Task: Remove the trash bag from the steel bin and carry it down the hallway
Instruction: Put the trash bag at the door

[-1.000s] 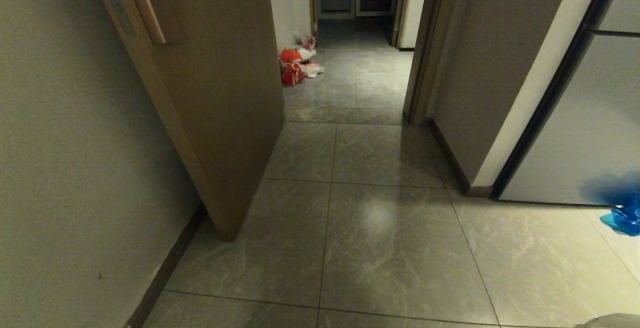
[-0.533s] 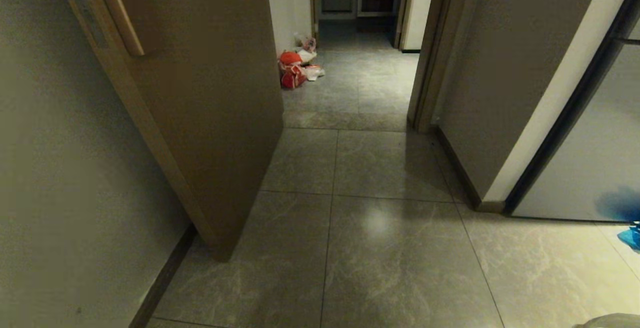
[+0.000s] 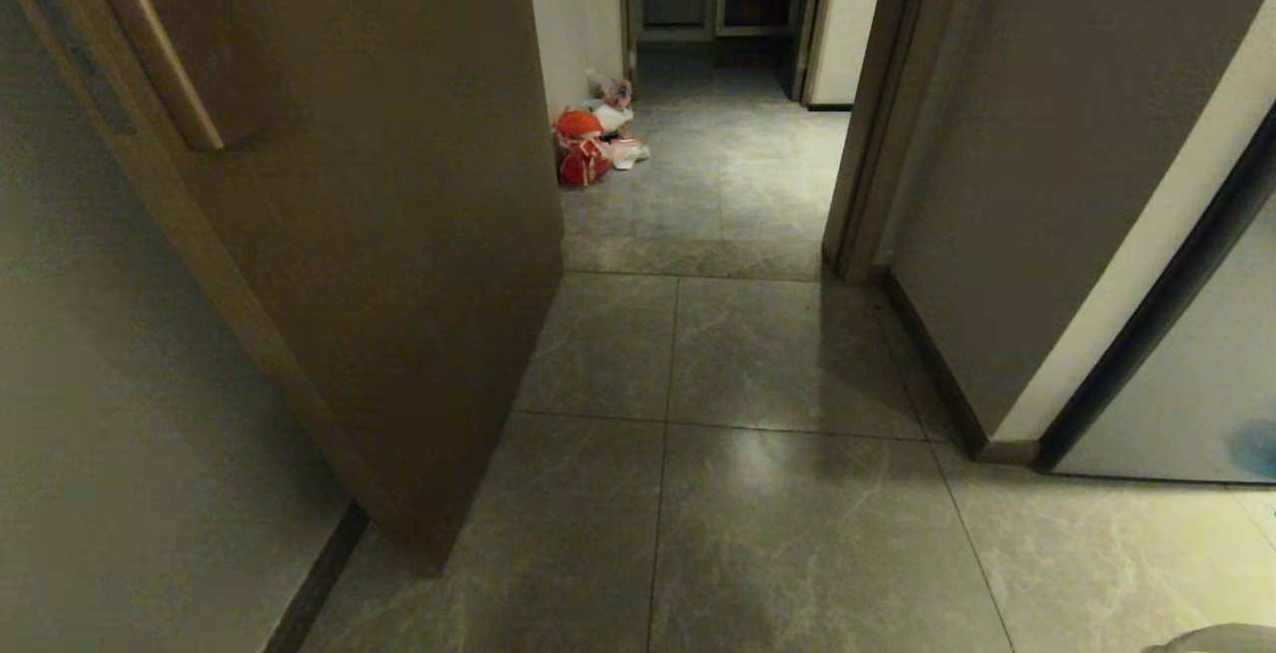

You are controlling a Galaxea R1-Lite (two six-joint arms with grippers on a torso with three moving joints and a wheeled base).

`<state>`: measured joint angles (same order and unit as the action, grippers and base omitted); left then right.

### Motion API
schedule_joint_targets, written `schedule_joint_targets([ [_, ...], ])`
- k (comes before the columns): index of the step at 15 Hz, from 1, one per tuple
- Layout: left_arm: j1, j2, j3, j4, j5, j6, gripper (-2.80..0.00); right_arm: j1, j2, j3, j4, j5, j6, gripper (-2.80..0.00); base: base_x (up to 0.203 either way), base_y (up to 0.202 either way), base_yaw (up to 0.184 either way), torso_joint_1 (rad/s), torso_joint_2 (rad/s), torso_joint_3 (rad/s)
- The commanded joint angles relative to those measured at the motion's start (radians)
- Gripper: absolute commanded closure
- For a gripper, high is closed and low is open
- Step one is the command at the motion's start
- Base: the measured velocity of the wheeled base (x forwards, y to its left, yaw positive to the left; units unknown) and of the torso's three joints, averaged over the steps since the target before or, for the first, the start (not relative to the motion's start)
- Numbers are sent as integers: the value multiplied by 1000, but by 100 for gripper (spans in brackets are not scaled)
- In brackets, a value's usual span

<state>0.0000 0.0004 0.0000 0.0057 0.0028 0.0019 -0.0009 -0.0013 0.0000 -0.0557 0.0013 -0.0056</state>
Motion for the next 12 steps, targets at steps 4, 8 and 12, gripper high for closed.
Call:
schedule_joint_targets([
  [4,0,1,0,0,0,0,0,-1,0,25,-1,0,-1,0,194,0,0,4,-8,-11],
  [8,0,1,0,0,0,0,0,-1,0,25,-1,0,-1,0,194,0,1,2,-46,-37],
  [12,0,1,0,0,0,0,0,-1,0,25,-1,0,-1,0,194,0,1,5,-2,-2],
])
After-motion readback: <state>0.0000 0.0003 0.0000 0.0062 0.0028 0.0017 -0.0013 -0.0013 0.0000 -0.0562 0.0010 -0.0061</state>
